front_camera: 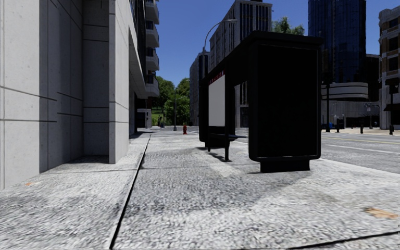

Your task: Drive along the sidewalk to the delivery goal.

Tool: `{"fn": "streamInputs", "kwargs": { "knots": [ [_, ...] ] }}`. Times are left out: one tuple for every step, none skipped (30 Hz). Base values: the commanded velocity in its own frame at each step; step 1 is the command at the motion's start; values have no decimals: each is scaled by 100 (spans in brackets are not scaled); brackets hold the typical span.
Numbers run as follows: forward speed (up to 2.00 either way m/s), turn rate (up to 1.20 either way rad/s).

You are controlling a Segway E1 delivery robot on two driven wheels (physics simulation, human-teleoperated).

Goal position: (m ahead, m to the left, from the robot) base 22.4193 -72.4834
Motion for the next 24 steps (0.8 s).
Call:
{"fn": "streamInputs", "kwargs": {
  "knots": [
    [200, 41],
    [200, 41],
    [200, 42],
    [200, 42],
    [200, 42],
    [200, 41],
    [200, 28],
    [200, 16],
    [200, 16],
    [200, 3],
    [200, 0],
    [200, 0],
    [200, 0],
    [200, 0],
    [200, 0],
    [200, 0],
    [200, 0],
    [200, 0],
    [200, 0],
    [200, 1],
    [200, 23],
    [200, 46],
    [200, 58],
    [200, 58]
  ]
}}
